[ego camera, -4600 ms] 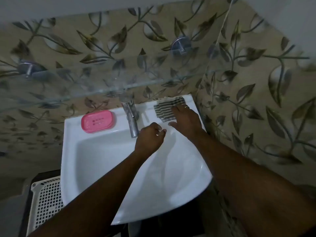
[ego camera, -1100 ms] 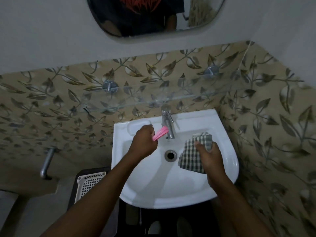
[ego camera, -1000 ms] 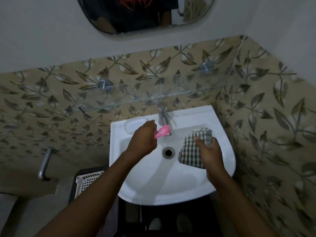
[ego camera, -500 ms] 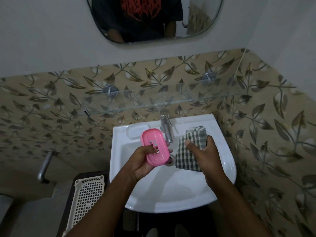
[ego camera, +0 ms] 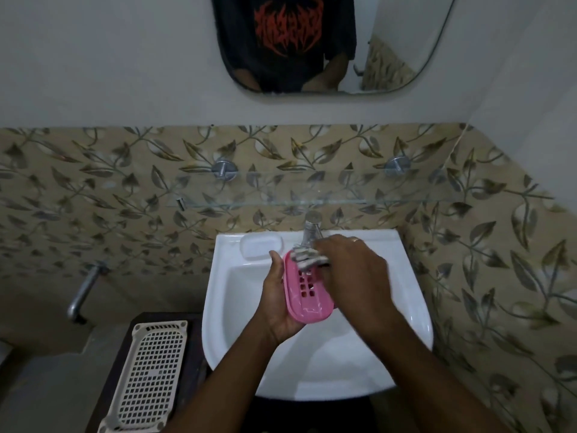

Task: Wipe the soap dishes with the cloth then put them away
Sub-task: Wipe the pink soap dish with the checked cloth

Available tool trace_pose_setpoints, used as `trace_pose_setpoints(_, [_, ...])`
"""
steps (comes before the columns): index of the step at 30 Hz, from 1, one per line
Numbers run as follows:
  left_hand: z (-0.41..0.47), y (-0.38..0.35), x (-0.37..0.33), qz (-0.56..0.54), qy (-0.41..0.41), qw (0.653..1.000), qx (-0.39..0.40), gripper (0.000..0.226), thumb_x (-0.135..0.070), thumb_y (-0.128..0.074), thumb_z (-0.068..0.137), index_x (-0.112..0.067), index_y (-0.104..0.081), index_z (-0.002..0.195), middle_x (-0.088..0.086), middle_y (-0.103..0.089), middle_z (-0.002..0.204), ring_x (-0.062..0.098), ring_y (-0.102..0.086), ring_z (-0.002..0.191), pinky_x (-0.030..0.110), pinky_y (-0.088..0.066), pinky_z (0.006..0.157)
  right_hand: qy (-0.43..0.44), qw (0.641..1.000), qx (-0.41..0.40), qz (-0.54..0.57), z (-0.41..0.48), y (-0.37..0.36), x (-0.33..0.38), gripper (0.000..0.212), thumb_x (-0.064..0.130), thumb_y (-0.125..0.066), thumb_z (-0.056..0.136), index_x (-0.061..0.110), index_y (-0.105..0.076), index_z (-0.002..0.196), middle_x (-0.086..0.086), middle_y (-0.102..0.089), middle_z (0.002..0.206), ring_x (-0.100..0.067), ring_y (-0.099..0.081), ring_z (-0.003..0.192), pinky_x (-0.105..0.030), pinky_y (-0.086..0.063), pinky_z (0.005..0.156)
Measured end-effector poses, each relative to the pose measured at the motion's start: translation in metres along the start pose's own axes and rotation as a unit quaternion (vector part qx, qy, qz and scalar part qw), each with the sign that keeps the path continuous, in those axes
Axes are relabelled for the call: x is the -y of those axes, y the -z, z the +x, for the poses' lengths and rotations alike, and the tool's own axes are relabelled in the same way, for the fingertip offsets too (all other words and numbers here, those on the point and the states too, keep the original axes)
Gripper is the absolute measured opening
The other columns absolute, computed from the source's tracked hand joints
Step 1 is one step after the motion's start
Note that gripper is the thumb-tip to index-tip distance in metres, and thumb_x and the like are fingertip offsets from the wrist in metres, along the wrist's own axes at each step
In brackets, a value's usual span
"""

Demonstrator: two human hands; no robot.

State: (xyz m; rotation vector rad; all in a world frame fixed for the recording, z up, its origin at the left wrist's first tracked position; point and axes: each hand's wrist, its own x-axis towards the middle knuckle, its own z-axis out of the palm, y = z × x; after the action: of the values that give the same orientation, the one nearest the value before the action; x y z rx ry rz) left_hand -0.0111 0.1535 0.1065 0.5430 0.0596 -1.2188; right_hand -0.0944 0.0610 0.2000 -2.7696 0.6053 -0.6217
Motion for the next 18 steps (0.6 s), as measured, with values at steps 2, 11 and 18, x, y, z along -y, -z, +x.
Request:
trace_pose_setpoints(2, [0.001,-0.007,0.002,-0.005,-0.008,1.0,-0.021,0.074,-0.069,-0.046,0.086,-0.011,-0.06,0.128,0.02,-0.062,0.126,0.036,-0.06,0.112,0.05,-0.042,0.102,0.026,0.998,0.027,-0.049,0.006,-0.011,0.011,0.018,0.026,-0.059,0.09,0.028,-0.069,0.104,0.005,-0.069,0.098,-0.019,-0.063,0.087,-0.029,-0.047,0.066])
trace_pose_setpoints(11, [-0.002,0.007,-0.01,0.027,0.022,0.997,-0.067,0.074,-0.069,-0.04,0.088,-0.007,-0.073,0.111,0.021,-0.067,0.117,0.035,-0.062,0.105,0.052,-0.043,0.099,0.115,0.98,0.155,-0.058,0.005,-0.011,0.002,0.022,0.038,-0.065,0.083,0.034,-0.07,0.104,0.003,-0.072,0.096,-0.02,-0.067,0.088,-0.03,-0.049,0.072])
trace_pose_setpoints(18, [-0.004,-0.002,-0.01,0.032,0.016,0.996,-0.077,0.067,-0.066,-0.038,0.09,-0.01,-0.065,0.114,0.02,-0.072,0.102,0.032,-0.072,0.082,0.044,-0.058,0.071,0.046,0.992,0.112,-0.025,0.013,-0.022,0.014,0.019,0.035,-0.064,0.085,0.031,-0.07,0.102,0.006,-0.068,0.093,-0.019,-0.065,0.082,-0.028,-0.045,0.066])
